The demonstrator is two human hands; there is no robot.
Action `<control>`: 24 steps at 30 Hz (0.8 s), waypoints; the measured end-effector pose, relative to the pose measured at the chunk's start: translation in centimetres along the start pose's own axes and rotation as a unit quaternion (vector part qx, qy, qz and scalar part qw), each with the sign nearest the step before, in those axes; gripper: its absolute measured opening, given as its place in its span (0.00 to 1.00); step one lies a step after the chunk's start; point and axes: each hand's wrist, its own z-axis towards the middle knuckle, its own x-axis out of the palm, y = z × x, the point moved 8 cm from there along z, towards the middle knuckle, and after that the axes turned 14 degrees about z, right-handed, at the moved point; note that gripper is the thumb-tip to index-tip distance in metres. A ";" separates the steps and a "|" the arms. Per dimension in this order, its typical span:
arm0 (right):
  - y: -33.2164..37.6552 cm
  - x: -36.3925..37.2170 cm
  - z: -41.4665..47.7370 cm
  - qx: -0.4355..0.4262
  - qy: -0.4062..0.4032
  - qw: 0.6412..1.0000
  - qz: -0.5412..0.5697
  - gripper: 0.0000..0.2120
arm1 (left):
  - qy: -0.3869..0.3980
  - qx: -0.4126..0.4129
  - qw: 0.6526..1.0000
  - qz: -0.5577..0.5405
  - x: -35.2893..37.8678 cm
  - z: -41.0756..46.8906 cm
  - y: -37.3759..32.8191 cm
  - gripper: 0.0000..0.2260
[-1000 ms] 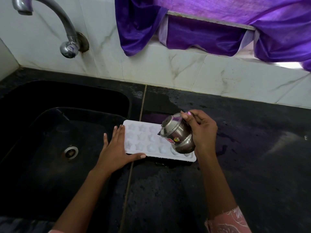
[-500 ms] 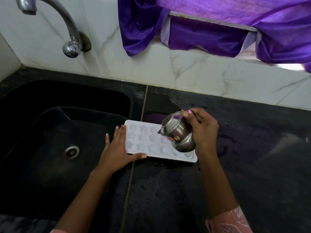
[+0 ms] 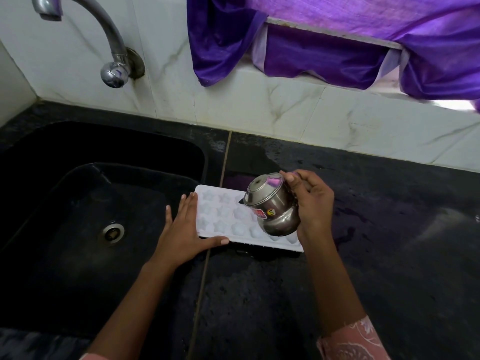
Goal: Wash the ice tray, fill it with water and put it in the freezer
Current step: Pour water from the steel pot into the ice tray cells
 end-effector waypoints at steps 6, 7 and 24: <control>-0.3 1.5 0.2 0.006 0.030 0.999 -0.027 0.07 | 0.002 0.001 1.000 0.001 0.1 0.0 0.1 0.64; -0.3 1.8 0.2 0.004 0.035 0.999 -0.029 0.07 | 0.002 0.001 1.000 0.001 0.1 0.0 0.1 0.64; 1.0 3.5 0.4 -0.041 0.071 0.992 -0.100 0.09 | -0.004 -0.004 1.000 0.001 -0.1 -0.1 0.0 0.62</control>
